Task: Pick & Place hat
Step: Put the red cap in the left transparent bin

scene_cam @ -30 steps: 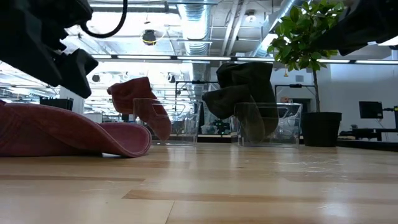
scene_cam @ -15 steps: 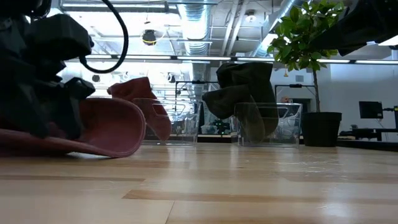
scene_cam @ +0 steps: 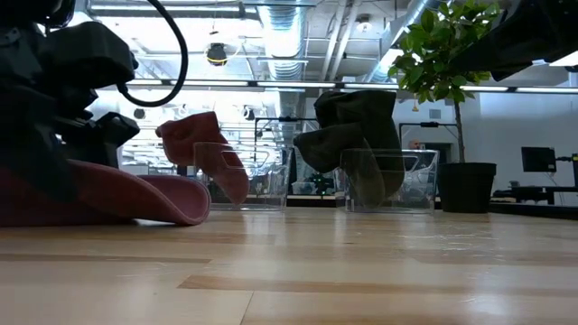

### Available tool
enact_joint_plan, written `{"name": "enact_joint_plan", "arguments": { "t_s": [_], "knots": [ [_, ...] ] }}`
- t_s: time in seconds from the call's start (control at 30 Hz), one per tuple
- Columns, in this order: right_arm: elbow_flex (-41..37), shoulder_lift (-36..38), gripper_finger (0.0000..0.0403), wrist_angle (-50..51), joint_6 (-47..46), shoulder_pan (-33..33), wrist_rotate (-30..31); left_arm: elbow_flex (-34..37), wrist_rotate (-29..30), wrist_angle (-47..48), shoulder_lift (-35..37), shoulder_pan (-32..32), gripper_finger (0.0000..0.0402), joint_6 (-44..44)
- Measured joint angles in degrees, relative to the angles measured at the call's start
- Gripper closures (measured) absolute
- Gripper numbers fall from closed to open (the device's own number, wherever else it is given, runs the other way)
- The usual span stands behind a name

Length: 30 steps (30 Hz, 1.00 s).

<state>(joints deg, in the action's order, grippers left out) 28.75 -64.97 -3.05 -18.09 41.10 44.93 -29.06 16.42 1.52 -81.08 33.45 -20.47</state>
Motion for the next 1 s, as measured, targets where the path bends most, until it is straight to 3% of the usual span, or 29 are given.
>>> {"name": "enact_joint_plan", "arguments": {
  "t_s": [0.5, 1.0],
  "knots": [
    [0.0, 0.0, 0.0403, 0.0, 0.02, 0.0, 0.02, -0.02, 0.51, 0.13, 0.0, -0.24, 0.0181, -1.25],
    [0.0, 0.0, 0.0403, -0.34, 0.01, 0.0, 0.04, -0.26, 1.65, -0.11, 0.22, -0.22, 0.037, 3.08]
  ]
}}
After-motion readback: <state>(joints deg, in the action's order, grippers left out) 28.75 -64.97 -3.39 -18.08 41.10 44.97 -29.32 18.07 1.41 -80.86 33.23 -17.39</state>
